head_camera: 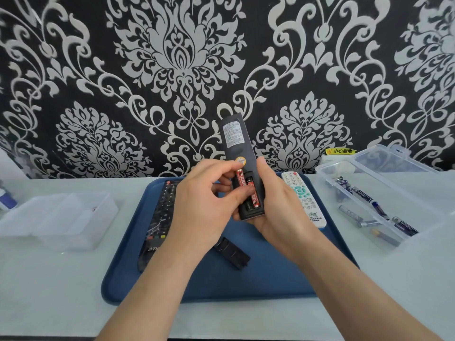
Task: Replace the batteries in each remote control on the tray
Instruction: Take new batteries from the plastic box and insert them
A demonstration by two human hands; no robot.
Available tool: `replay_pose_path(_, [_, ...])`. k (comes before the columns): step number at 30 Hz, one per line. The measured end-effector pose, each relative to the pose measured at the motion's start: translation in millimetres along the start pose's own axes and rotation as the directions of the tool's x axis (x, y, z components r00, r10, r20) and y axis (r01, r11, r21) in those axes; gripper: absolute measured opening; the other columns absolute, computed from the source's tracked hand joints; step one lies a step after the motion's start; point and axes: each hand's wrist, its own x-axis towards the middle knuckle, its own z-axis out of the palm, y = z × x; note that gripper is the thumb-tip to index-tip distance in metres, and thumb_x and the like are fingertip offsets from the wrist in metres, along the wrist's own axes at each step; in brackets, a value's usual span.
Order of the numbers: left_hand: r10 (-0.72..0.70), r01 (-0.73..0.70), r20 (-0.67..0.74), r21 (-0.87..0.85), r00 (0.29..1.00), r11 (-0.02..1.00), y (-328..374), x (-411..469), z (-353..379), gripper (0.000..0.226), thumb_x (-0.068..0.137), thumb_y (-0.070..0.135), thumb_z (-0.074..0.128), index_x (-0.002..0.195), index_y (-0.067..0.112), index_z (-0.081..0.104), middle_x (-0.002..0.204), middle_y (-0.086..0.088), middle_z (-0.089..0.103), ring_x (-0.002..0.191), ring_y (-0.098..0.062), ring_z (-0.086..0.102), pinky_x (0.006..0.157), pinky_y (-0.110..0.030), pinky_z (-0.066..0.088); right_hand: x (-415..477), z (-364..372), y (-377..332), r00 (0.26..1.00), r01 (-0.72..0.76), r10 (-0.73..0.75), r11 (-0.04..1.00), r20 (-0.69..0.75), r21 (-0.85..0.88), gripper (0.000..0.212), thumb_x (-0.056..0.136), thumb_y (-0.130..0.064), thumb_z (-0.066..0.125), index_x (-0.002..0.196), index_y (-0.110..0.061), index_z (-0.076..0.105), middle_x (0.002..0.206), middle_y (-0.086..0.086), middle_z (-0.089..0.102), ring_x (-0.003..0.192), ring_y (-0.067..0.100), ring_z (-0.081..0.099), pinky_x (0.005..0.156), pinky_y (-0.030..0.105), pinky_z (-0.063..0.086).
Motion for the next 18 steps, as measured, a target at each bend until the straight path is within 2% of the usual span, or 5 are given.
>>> replay_pose_path(2, [0.003,-0.003,-0.005,-0.011,1.0,1.0,-1,0,1,0.04,0.068,0.014,0.084,0.104,0.028,0.071,0.091,0.014,0.061,0.082,-0.009,0.061,0.074,-0.035,0.056,-1,0,0,1.0,0.001,-0.001,1.0,-0.013,-0.008,0.052,0.105,-0.043,0.033,0.116,-0.002,0.064,0.104,0.027,0.07,0.073,0.024,0.065,0.053,0.031,0.051])
replay_pose_path(6, [0.056,-0.056,0.011,0.02,0.998,0.998,-4,-3,0,0.034,0.065,0.02,0.085,0.097,0.023,0.072,0.092,0.012,0.063,0.081,-0.008,0.061,0.076,-0.028,0.054,-1,-2,-1,0.999,0.011,-0.014,0.999,-0.051,-0.053,0.05,0.105,-0.044,0.034,0.108,-0.008,0.068,0.086,0.015,0.072,0.064,0.023,0.062,0.052,0.032,0.05])
replay_pose_path(11, [0.176,-0.177,0.018,0.172,0.984,0.969,-4,-6,3,0.037,0.068,0.036,0.078,0.099,0.014,0.076,0.088,0.009,0.063,0.077,-0.004,0.058,0.073,-0.014,0.045,-2,-2,-3,0.997,0.007,-0.011,0.999,-0.076,-0.043,0.047,0.105,-0.043,0.034,0.108,-0.011,0.069,0.081,0.008,0.072,0.067,0.019,0.067,0.051,0.032,0.051])
replay_pose_path(14, [0.273,-0.273,0.044,0.318,0.961,0.908,-8,-9,6,0.037,0.079,0.042,0.068,0.102,0.014,0.076,0.089,0.006,0.063,0.083,-0.012,0.055,0.075,-0.02,0.043,-1,-5,-3,0.996,-0.009,0.007,1.0,-0.084,-0.023,0.045,0.105,-0.042,0.035,0.114,-0.012,0.069,0.093,0.006,0.075,0.075,0.017,0.071,0.056,0.032,0.053])
replay_pose_path(18, [0.35,-0.355,0.107,0.494,0.93,0.793,-15,-11,9,0.032,0.091,0.036,0.058,0.109,0.016,0.073,0.092,0.004,0.065,0.087,-0.022,0.051,0.071,-0.037,0.047,0,-8,-2,0.992,-0.041,0.049,0.996,-0.114,0.077,0.041,0.105,-0.037,0.039,0.122,-0.009,0.065,0.113,0.012,0.074,0.105,0.023,0.07,0.081,0.037,0.056])
